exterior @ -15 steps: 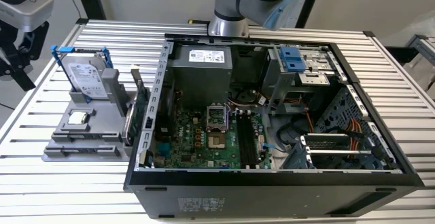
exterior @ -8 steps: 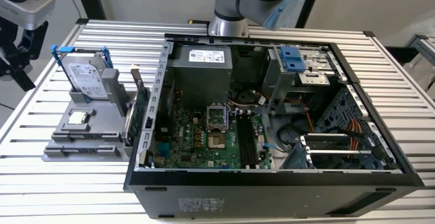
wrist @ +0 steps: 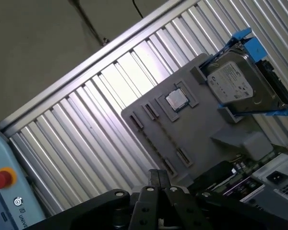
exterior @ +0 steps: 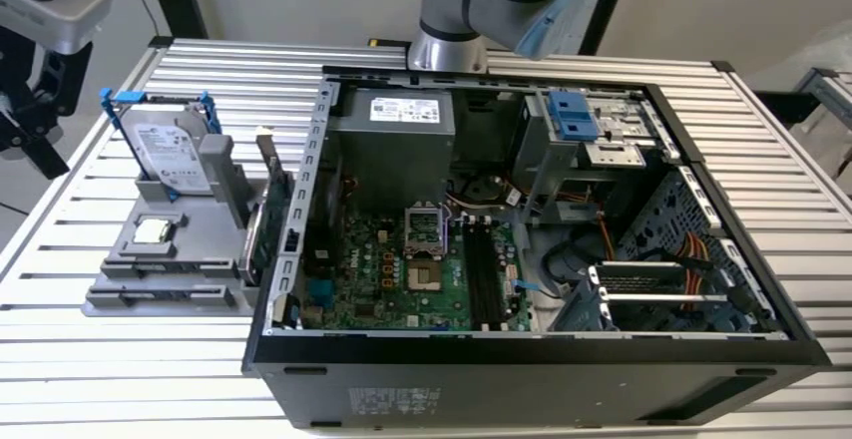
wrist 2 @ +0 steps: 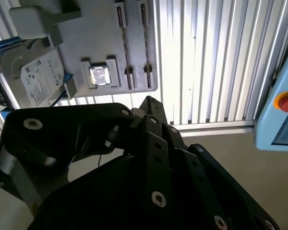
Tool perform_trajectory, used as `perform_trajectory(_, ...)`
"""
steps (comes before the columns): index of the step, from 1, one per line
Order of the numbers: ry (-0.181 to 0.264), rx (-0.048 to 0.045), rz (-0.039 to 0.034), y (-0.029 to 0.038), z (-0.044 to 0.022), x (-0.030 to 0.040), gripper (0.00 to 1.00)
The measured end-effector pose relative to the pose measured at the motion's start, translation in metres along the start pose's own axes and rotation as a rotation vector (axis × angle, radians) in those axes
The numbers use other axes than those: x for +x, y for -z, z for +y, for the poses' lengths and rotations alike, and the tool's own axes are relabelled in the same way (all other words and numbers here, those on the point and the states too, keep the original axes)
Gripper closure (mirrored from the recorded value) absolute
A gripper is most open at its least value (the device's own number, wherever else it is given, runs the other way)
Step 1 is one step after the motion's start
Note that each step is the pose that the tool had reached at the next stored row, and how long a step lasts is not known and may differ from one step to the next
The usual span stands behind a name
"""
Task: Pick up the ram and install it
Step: 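Pick up the ram and move it above insertion slot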
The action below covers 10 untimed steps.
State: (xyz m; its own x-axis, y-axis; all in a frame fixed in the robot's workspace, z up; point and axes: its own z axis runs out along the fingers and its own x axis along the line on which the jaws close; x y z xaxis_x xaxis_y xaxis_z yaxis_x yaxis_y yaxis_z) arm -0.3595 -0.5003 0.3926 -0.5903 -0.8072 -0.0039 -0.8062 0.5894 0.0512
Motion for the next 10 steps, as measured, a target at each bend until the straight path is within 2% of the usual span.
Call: perform_trajectory(10, 0.058, -0.0002, 0.003, 0.0, 0.0003, 0.0, 1.0)
